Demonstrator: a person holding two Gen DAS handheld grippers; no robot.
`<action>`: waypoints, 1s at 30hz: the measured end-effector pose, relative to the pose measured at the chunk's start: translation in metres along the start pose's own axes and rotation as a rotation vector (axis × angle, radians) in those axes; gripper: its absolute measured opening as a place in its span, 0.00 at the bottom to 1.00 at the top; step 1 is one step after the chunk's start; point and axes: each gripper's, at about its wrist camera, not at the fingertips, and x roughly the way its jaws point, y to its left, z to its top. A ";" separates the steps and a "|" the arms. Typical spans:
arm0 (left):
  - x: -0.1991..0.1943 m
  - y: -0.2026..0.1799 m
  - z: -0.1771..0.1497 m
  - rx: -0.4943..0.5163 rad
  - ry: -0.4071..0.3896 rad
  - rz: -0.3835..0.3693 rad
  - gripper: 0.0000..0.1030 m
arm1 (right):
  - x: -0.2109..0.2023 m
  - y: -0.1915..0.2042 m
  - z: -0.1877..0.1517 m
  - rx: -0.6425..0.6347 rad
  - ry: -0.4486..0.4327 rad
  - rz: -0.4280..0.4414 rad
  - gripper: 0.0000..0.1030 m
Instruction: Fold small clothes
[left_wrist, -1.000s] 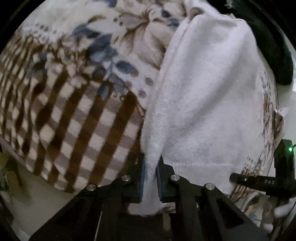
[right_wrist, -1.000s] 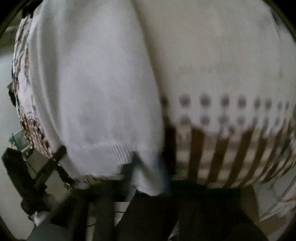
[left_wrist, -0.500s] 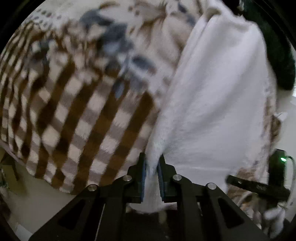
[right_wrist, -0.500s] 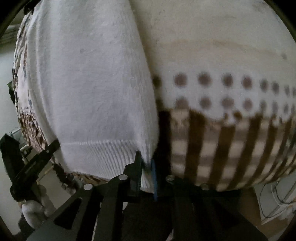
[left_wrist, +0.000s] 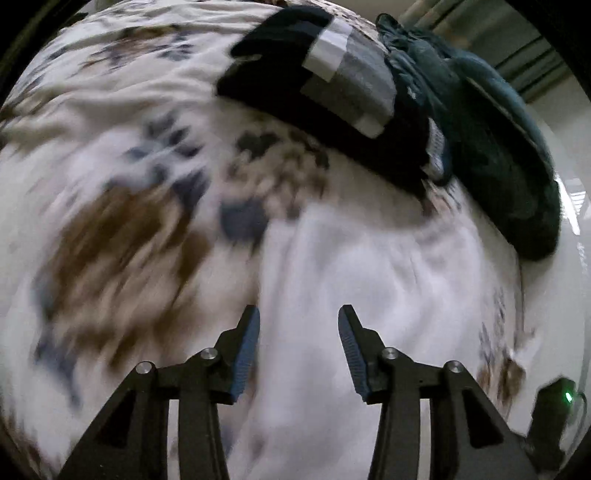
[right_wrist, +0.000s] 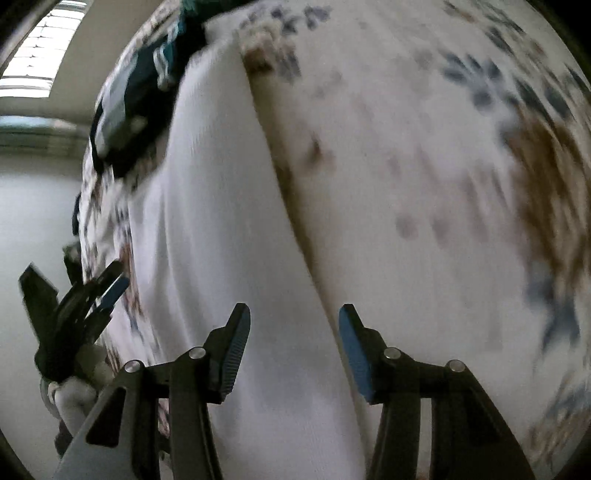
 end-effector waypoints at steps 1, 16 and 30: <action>0.018 -0.005 0.012 0.019 0.015 0.039 0.38 | 0.003 0.002 0.012 -0.001 -0.008 0.006 0.51; 0.033 0.004 0.025 -0.017 -0.050 0.109 0.06 | 0.075 0.014 0.133 0.148 0.008 0.228 0.08; -0.003 -0.037 0.008 0.145 0.006 0.091 0.47 | 0.016 0.063 0.122 -0.112 -0.037 0.135 0.43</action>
